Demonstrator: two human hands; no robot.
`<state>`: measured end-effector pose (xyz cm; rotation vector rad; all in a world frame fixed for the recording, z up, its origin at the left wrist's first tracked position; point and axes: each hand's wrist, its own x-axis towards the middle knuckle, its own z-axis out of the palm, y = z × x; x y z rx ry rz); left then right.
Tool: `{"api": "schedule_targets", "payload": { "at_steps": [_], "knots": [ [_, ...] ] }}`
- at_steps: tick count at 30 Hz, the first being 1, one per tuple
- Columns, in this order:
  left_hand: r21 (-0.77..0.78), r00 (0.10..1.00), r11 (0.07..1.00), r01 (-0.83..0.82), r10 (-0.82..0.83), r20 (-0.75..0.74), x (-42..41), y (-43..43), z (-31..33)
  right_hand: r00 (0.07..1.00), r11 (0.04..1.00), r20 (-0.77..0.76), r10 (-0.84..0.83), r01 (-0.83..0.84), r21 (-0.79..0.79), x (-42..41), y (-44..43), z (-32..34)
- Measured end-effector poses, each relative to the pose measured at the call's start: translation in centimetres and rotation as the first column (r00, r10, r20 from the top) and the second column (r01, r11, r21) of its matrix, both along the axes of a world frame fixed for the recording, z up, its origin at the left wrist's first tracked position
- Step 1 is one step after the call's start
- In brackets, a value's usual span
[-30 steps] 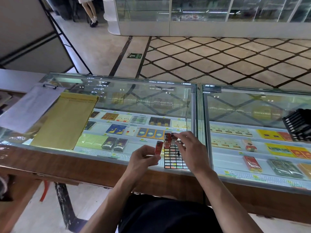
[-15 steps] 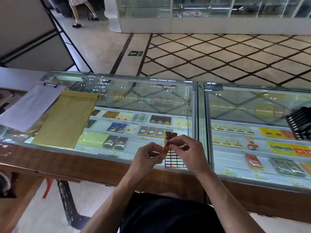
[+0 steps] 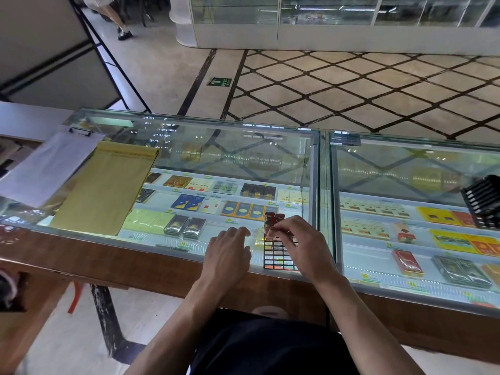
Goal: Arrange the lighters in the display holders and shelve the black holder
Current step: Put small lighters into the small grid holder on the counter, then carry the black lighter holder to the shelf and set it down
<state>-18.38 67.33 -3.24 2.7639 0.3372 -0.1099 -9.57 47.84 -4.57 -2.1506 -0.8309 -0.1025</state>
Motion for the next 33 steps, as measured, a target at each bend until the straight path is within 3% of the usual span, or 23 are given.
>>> {"api": "schedule_targets", "payload": {
  "at_steps": [3,9,19,27,33],
  "knots": [
    [0.125,1.0,0.992,0.016,-0.013,-0.024,0.2,0.0,0.2,0.999,0.998,0.025,0.042,-0.041,-0.04,0.1,0.3,0.0],
    [0.156,0.997,0.987,0.03,-0.017,-0.079,0.5,0.0,0.8,0.998,0.995,0.051,0.046,-0.041,-0.089,-0.2,0.6,-0.3],
    [0.213,0.996,0.976,0.052,-0.034,-0.088,-0.1,-0.1,3.9,0.97,0.957,0.212,-0.119,0.169,-0.235,-1.3,0.3,3.3],
    [0.301,0.99,0.944,0.132,-0.14,0.005,1.5,-1.9,9.3,0.893,0.774,0.255,-0.371,0.449,-0.447,-1.0,-3.0,9.0],
    [0.273,0.972,0.94,0.206,-0.228,0.052,3.3,-5.4,13.3,0.833,0.626,0.229,-0.504,0.535,-0.568,-3.0,-6.7,13.1]
  ]
}}
